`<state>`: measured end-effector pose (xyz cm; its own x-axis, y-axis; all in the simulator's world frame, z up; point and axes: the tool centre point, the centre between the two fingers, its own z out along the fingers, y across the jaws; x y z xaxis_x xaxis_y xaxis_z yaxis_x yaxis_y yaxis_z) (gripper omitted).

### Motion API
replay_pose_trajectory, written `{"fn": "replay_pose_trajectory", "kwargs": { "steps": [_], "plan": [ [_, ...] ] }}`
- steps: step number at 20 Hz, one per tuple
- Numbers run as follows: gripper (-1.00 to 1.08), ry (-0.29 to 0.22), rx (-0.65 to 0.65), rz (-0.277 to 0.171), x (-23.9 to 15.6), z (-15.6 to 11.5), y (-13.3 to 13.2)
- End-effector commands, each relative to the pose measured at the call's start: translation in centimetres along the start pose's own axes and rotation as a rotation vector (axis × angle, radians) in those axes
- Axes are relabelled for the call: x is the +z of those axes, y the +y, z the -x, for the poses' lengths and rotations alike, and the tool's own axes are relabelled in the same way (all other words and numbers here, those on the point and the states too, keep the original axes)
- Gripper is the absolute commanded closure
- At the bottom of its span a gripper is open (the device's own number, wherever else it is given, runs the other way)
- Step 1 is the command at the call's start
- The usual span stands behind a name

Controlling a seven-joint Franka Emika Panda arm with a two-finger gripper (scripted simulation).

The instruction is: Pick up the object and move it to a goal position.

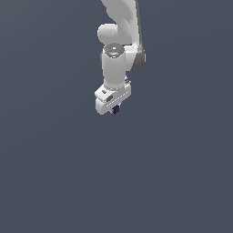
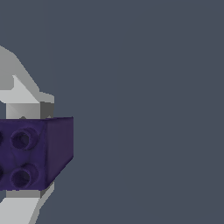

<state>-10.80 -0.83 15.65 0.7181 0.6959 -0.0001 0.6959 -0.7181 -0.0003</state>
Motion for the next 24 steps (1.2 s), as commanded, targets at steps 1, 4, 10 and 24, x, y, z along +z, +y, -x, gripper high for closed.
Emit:
{"fn": "replay_pose_trajectory", "kwargs": {
  "steps": [1, 4, 10, 24],
  "plan": [
    [1.08, 0.002, -0.001, -0.001, -2.5, 1.6, 0.9],
    [1.08, 0.003, -0.001, -0.002, -5.5, 3.6, 2.1],
    [1.08, 0.004, -0.001, -0.002, -11.2, 7.3, 4.4],
    [1.08, 0.001, 0.001, 0.000, -20.5, 13.3, 8.6]
  ]
}}
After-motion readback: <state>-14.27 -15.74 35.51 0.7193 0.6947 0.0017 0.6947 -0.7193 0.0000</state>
